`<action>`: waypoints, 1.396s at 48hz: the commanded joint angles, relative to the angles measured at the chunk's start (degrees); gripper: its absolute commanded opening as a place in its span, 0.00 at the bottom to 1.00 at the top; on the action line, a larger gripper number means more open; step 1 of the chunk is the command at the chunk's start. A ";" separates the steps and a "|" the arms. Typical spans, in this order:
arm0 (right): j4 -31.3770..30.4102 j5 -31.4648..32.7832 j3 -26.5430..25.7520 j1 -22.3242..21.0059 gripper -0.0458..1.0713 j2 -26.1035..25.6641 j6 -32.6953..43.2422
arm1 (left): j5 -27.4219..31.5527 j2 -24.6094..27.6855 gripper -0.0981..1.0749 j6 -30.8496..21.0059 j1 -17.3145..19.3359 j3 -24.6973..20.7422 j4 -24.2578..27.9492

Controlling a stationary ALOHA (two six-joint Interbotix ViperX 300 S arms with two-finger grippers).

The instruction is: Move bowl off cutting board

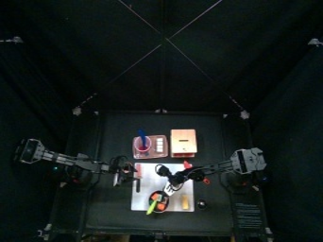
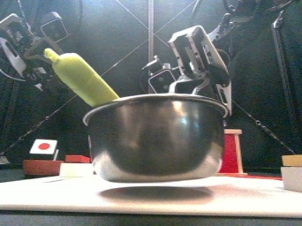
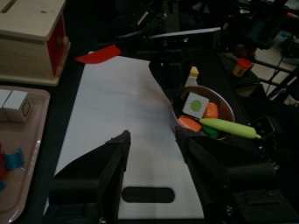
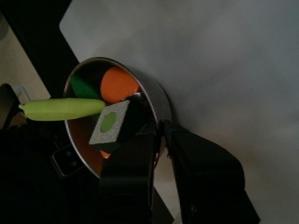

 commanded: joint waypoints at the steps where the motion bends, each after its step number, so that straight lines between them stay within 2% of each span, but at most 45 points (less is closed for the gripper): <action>1: -0.62 1.85 0.79 -1.58 0.50 -5.54 0.00 | -0.18 -0.18 0.79 0.09 0.26 -0.70 0.00; 8: -1.14 3.60 5.10 -3.87 0.50 -11.16 0.00 | -0.18 -0.18 0.79 0.00 0.44 -0.70 -0.18; 16: -2.29 5.62 12.74 -6.50 0.50 -20.04 0.00 | -0.18 -0.18 0.79 0.09 1.23 -1.05 -0.35; 27: -3.52 9.32 23.38 -12.92 0.50 -32.78 2.11 | -0.18 -0.18 0.79 0.00 2.20 -1.14 -0.35; 31: -6.33 12.04 26.28 -16.61 0.50 -37.09 4.13 | -0.18 -0.18 0.79 0.09 2.55 -1.14 -0.35; 41: -16.26 18.11 30.76 -24.96 0.50 -44.12 9.84 | -0.18 -0.18 0.79 0.09 3.43 -0.79 -0.26; 46: -20.30 20.83 31.73 -28.39 0.50 -46.05 11.07 | -0.18 -0.18 0.79 0.09 3.69 -0.62 -0.26; 53: -22.68 23.64 31.82 -33.05 0.51 -46.76 10.81 | 0.44 -0.18 0.79 0.18 3.96 -0.53 -0.18; 67: -24.52 24.70 32.87 -35.77 0.50 -47.20 10.20 | 1.23 -0.18 0.79 0.09 3.96 -0.53 -0.18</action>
